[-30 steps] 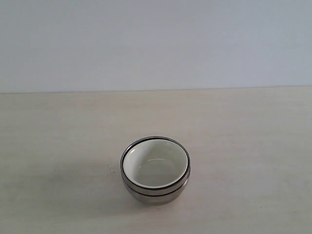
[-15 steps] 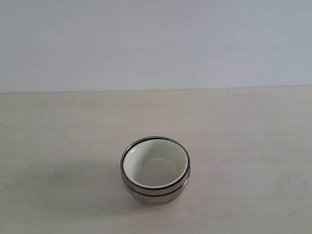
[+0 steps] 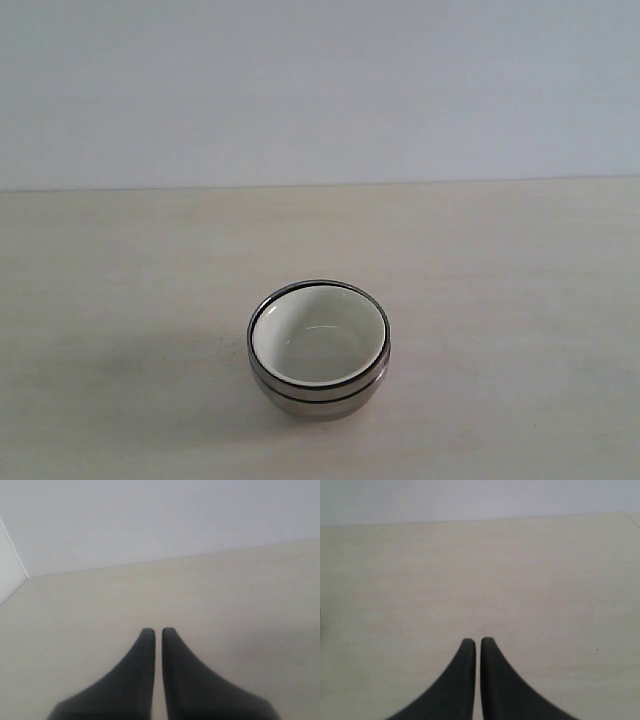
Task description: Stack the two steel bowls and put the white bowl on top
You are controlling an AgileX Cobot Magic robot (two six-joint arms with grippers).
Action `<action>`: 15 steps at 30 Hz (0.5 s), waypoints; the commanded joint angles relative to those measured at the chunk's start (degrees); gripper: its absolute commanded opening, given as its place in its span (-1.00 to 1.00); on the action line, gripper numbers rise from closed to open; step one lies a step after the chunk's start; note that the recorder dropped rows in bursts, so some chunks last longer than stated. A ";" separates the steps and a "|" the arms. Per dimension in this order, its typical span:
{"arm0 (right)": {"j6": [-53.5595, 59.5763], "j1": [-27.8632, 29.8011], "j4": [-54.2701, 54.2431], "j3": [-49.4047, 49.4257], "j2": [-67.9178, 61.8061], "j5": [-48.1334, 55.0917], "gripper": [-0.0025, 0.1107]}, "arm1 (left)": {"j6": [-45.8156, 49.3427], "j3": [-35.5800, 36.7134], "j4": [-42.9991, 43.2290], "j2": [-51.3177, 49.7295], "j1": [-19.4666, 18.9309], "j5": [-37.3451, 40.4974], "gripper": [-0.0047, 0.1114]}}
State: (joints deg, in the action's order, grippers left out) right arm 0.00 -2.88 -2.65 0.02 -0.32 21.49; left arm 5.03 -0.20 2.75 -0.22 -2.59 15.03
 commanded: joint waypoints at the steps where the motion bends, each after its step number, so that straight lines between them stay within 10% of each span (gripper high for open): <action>1: 0.76 -0.09 0.67 -0.02 0.32 -0.89 -0.96 | -0.56 0.20 -0.39 0.22 -0.14 -0.44 -0.85; 15: 0.34 -0.09 0.56 -0.02 0.32 -0.89 -0.96 | -0.56 0.20 -0.39 0.22 -0.14 -0.44 -0.85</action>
State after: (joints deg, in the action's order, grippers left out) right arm 0.00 -2.88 -2.35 0.02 -0.32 21.37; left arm 5.03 -0.20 2.75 -0.22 -2.59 15.03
